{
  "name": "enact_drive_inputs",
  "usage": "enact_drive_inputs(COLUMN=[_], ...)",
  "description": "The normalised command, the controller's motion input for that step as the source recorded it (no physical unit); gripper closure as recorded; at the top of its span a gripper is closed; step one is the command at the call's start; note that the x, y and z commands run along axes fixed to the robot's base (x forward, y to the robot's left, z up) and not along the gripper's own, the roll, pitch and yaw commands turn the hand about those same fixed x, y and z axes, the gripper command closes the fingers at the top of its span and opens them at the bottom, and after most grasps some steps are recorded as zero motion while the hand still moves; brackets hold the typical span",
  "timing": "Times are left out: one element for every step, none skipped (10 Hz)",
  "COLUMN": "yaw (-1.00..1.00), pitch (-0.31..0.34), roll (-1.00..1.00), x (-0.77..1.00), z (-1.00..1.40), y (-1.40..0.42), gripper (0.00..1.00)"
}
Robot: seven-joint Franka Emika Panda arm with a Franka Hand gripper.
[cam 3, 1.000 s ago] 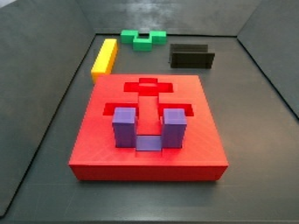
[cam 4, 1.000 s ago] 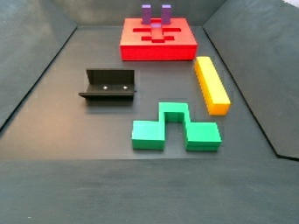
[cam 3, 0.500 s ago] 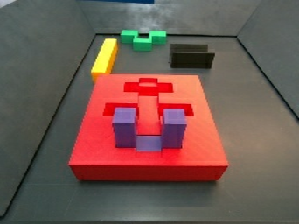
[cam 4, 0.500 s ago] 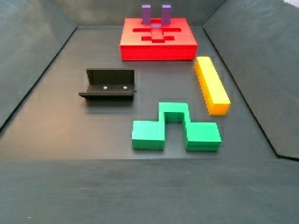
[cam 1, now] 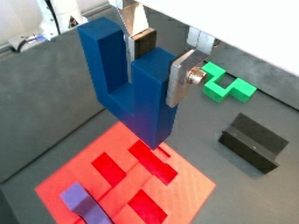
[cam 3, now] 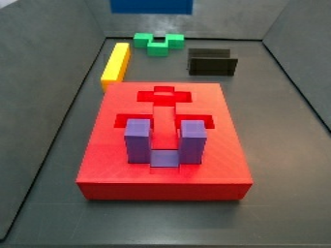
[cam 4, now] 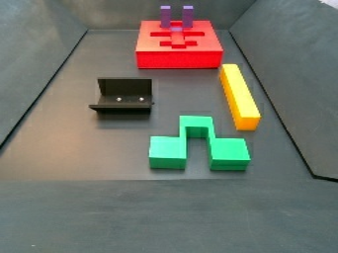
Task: Pick up the blue object. Move up. Move to above the board. Insert the blue object.
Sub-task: Insert the blue object.
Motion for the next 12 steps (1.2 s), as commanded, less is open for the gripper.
enact_drive_inputs(yaw=[0.03, 0.05, 0.03, 0.03, 0.07, 0.02, 0.00, 0.00, 0.00, 0.00, 0.00, 0.00], pitch=[-0.004, -0.020, -0.009, 0.000, 0.000, 0.017, 0.016, 0.000, -0.119, -0.180, -0.179, -0.164], roll=[0.01, 0.08, 0.05, 0.04, 0.09, 0.13, 0.14, 0.13, 0.10, 0.06, 0.00, 0.00], x=[0.88, 0.89, 0.99, 1.00, 1.00, 0.89, 0.78, 0.71, 0.56, 0.33, 0.11, 0.00], z=[-0.36, -0.37, -0.36, -0.37, -0.37, -0.35, -0.33, -0.39, -0.62, -0.67, -0.61, -0.51], y=[0.09, 0.04, 0.16, 0.30, 0.37, 0.37, 0.37, 0.24, 0.05, 0.00, 0.00, -0.04], gripper=[1.00, 1.00, 1.00, 1.00, 1.00, 1.00, 1.00, 1.00, 1.00, 1.00, 1.00, 1.00])
